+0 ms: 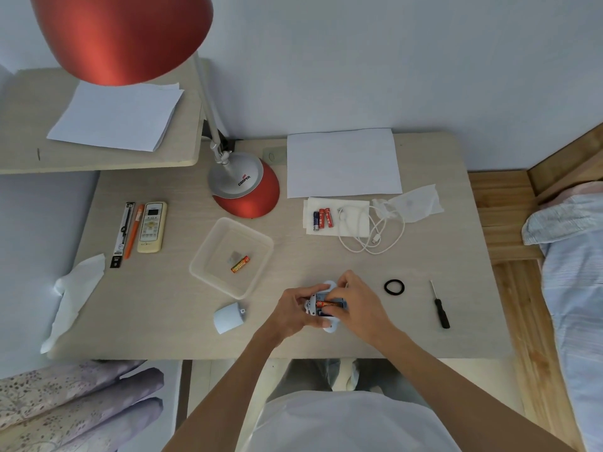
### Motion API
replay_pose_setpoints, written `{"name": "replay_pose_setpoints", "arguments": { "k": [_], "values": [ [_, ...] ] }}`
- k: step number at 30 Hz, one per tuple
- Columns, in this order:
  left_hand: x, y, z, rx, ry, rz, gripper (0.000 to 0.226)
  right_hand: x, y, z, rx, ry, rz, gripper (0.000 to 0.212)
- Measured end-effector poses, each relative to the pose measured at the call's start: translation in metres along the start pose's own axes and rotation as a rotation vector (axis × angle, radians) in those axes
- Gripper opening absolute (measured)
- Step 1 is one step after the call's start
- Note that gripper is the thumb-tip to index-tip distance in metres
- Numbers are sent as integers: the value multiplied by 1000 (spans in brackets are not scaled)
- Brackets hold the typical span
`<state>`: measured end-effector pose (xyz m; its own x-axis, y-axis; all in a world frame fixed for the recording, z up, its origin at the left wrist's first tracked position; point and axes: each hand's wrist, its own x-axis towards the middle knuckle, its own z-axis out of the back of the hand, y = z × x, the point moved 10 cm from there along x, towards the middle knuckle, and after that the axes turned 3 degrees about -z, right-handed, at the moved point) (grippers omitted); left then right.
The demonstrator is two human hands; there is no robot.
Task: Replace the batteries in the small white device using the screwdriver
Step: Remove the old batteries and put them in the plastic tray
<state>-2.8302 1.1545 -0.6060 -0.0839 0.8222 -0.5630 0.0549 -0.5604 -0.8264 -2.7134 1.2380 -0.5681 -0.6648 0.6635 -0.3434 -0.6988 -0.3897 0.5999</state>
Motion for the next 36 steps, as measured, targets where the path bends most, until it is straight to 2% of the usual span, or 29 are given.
{"name": "replay_pose_setpoints", "arguments": {
  "k": [6,10,15,20,27,33,36],
  "values": [
    [1,1,1,13,-7,-3,73,-3,2,5,64,-58,1,20],
    [0,0,1,11,-15,-10,65,-3,3,25,145,-149,-7,19],
    [-4,2,3,-11,-60,-9,71,38,45,57,159,-191,58,22],
    [-12,13,8,-78,-127,-3,76,92,101,59,113,-168,188,19],
    [-24,28,18,-170,-213,-19,76,146,149,25,-15,-60,312,22],
    [-29,41,23,-192,-242,-24,76,166,173,-11,-154,54,355,23],
    [-29,42,24,-183,-257,-38,77,172,176,-20,-241,40,335,22]
  ]
}}
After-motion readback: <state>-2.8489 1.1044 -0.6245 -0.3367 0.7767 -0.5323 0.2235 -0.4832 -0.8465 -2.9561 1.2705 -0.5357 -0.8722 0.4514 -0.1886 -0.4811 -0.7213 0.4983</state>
